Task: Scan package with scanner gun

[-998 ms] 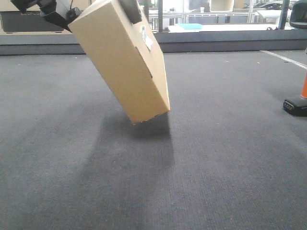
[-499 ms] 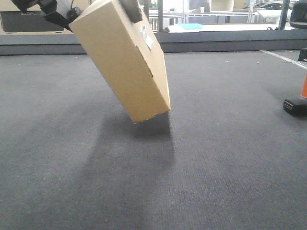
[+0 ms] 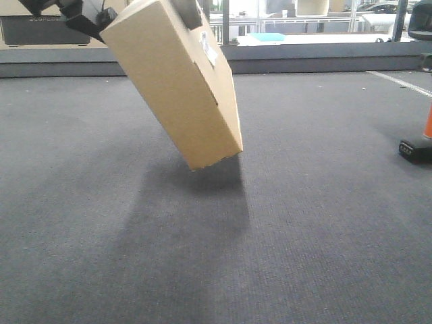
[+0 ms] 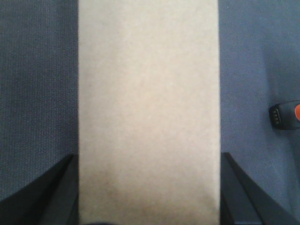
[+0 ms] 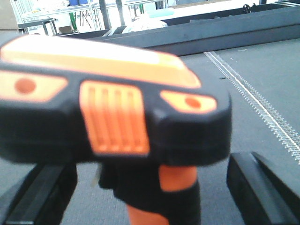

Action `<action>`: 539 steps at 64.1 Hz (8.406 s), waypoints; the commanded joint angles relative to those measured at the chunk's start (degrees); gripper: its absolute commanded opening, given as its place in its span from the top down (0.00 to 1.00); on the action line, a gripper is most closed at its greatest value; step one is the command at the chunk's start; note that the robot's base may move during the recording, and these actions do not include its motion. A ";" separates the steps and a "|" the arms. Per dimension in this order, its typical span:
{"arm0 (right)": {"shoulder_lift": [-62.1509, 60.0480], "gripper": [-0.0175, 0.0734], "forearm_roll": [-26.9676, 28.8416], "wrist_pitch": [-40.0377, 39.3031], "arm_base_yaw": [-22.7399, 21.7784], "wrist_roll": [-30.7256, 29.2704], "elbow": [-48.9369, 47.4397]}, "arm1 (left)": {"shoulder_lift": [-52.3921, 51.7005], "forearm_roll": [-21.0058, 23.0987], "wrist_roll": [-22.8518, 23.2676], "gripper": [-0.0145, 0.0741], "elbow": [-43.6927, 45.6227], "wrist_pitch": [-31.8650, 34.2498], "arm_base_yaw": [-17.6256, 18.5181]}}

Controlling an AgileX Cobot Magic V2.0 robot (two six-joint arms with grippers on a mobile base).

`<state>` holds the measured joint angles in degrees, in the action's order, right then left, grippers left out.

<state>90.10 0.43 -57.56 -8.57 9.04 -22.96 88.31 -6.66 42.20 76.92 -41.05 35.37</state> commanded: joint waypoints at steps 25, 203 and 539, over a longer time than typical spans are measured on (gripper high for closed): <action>5.82 0.19 0.24 -6.42 -0.41 0.09 -3.36 | -0.42 0.10 -0.23 0.96 0.45 3.03 -0.33; -3.41 0.99 6.64 -9.45 0.23 -8.09 -3.36 | -5.93 2.13 -11.70 0.96 0.55 -12.49 -6.83; -66.84 0.82 -7.40 42.49 0.23 4.32 15.44 | -56.55 8.77 -41.55 0.96 -44.03 29.98 -37.94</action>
<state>26.96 -6.72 -18.67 -8.34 13.23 -7.51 33.22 2.18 0.00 33.60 -13.27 -2.40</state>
